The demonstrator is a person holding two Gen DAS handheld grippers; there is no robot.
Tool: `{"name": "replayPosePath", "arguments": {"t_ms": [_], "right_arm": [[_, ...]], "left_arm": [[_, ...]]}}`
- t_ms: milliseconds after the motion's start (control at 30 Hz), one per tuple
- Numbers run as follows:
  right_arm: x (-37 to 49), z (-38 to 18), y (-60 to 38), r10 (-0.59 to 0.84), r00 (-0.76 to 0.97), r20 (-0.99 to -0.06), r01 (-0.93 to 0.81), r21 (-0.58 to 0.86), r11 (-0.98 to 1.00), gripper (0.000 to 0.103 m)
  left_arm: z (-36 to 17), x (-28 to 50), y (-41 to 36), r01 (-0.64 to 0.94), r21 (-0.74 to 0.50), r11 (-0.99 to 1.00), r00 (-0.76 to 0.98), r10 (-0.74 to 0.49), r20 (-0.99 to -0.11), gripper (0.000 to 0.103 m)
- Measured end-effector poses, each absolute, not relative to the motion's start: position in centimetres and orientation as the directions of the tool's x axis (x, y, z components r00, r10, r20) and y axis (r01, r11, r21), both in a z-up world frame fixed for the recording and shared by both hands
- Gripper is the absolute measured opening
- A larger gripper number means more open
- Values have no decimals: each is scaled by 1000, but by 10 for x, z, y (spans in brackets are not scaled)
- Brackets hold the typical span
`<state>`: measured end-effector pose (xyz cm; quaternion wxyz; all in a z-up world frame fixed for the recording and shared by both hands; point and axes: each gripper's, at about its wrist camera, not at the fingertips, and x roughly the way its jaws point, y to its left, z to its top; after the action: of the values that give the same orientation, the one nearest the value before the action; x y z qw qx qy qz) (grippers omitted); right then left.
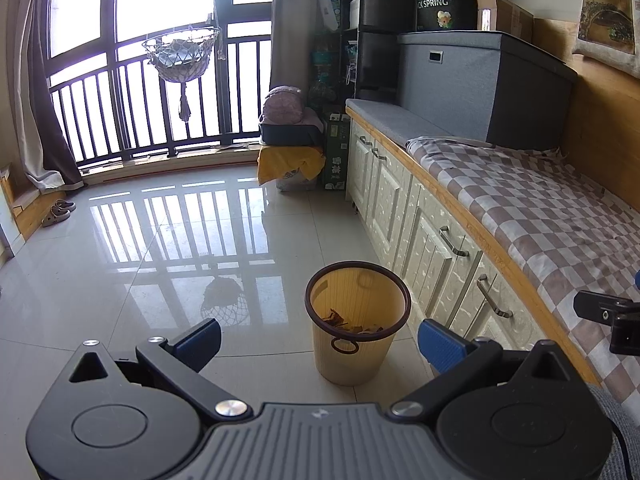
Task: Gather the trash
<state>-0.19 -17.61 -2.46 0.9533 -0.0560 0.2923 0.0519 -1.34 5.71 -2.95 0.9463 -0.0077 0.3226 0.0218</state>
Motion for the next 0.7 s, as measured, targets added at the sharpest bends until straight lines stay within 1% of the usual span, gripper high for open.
{"name": "replayPosePath", "arguments": {"t_ms": [700], "right_arm": [[-2, -23, -176, 64, 825, -562, -130, -78, 988, 103]], "left_arm": [[-30, -14, 58, -47, -2, 999, 790, 36, -612, 103]]}}
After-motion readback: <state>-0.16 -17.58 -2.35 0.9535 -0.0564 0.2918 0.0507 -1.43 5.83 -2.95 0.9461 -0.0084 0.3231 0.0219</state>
